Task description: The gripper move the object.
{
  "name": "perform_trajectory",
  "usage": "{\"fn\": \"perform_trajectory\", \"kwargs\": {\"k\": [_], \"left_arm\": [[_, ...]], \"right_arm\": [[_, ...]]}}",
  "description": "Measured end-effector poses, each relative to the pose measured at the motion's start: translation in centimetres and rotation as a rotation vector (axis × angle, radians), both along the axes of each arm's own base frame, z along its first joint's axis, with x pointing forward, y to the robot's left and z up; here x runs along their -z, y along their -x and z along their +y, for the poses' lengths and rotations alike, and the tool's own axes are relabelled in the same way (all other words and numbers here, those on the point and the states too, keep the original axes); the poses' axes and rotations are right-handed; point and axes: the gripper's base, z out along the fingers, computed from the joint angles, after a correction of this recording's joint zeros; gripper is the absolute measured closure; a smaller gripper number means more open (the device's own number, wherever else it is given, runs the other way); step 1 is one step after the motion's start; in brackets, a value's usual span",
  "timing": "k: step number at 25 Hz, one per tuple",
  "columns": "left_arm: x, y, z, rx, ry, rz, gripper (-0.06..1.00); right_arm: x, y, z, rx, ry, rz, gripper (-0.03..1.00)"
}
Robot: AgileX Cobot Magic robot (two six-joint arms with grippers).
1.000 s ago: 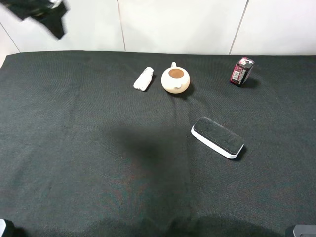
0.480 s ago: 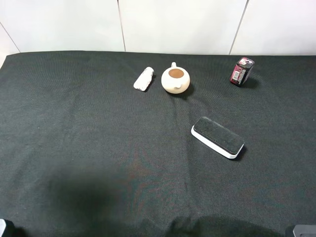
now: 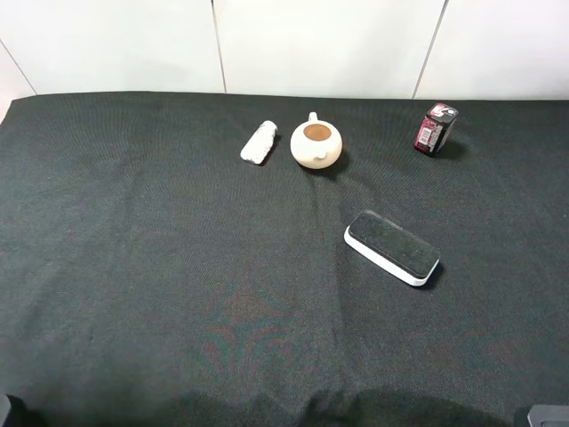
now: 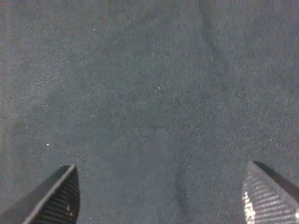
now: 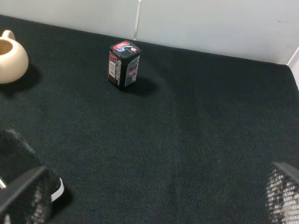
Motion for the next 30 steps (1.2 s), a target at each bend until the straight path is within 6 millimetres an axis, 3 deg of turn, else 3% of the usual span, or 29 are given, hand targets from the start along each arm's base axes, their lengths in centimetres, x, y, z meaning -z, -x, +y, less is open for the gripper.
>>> {"fn": "perform_trajectory", "kwargs": {"k": [7,12,20,30], "left_arm": [[-0.4,3.2,0.7,-0.02,0.041,-0.188,0.17],[0.9,5.0,1.1,-0.033,0.034,-0.188,0.17],[1.1,5.4,0.6,0.037,0.014,-0.193,0.17],[1.1,5.4,0.5,-0.034,0.001,-0.194,0.17]], "right_arm": [[0.0,0.0,0.0,0.0,0.0,0.0,0.27],[0.0,0.0,0.0,0.0,0.0,0.0,0.27],[0.0,0.0,0.0,0.0,0.0,0.0,0.27],[0.0,0.0,0.0,0.0,0.0,0.0,0.27]]}}
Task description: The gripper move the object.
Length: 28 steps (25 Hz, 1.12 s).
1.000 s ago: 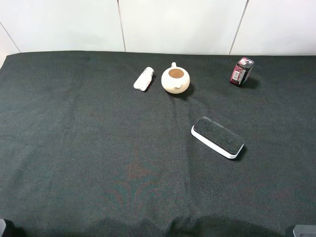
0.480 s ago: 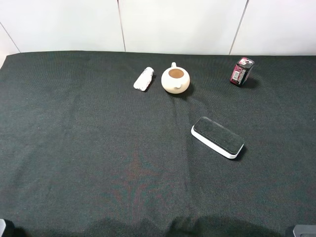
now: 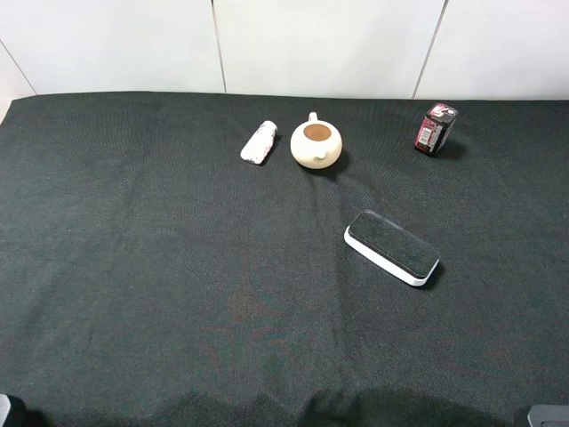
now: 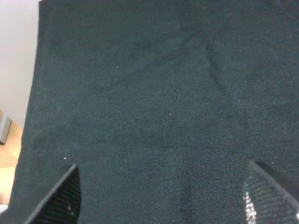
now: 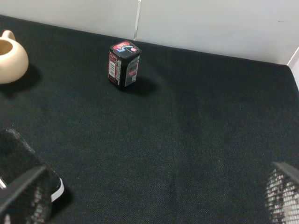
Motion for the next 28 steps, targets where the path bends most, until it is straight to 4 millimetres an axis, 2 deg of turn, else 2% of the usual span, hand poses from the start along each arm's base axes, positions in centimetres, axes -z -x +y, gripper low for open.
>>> {"fn": "perform_trajectory", "kwargs": {"k": [28], "left_arm": [[0.0,0.01,-0.02,-0.015,-0.003,0.0,0.18]], "right_arm": [[0.0,0.0,0.0,0.0,0.0,0.0,0.27]]}}
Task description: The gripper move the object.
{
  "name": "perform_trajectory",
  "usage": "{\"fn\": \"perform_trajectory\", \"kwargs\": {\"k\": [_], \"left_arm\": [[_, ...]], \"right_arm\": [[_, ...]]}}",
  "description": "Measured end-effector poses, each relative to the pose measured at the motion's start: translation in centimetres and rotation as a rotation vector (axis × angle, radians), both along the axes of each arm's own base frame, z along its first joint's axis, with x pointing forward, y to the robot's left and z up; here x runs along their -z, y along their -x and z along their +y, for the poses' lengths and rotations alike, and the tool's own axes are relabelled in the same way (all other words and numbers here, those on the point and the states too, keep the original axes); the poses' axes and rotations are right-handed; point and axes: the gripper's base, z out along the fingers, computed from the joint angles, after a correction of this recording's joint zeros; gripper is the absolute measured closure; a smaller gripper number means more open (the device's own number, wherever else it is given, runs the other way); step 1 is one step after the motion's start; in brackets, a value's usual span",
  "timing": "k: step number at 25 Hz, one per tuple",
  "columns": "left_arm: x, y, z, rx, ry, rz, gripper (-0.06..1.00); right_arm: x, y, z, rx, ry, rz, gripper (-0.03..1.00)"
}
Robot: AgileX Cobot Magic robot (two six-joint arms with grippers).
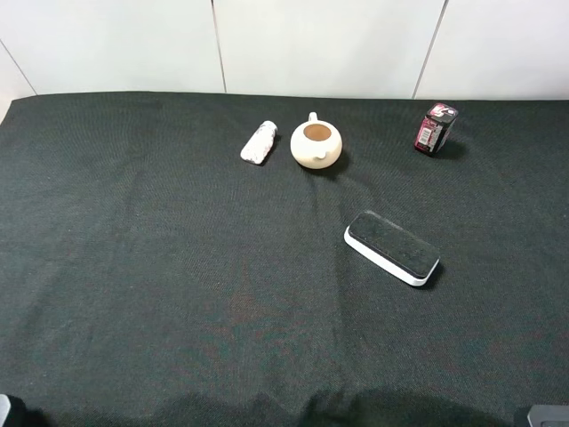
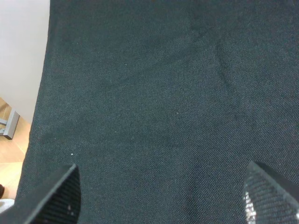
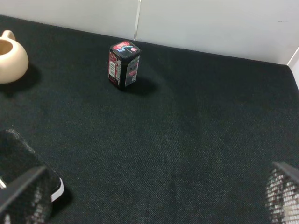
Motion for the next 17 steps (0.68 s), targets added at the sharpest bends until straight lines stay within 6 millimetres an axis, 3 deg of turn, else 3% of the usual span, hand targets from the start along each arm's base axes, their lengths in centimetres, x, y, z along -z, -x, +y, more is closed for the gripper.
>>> {"fn": "perform_trajectory", "kwargs": {"k": [17], "left_arm": [[0.0,0.0,0.0,0.0,-0.001,0.0,0.18]], "right_arm": [[0.0,0.0,0.0,0.0,0.0,0.0,0.27]]}}
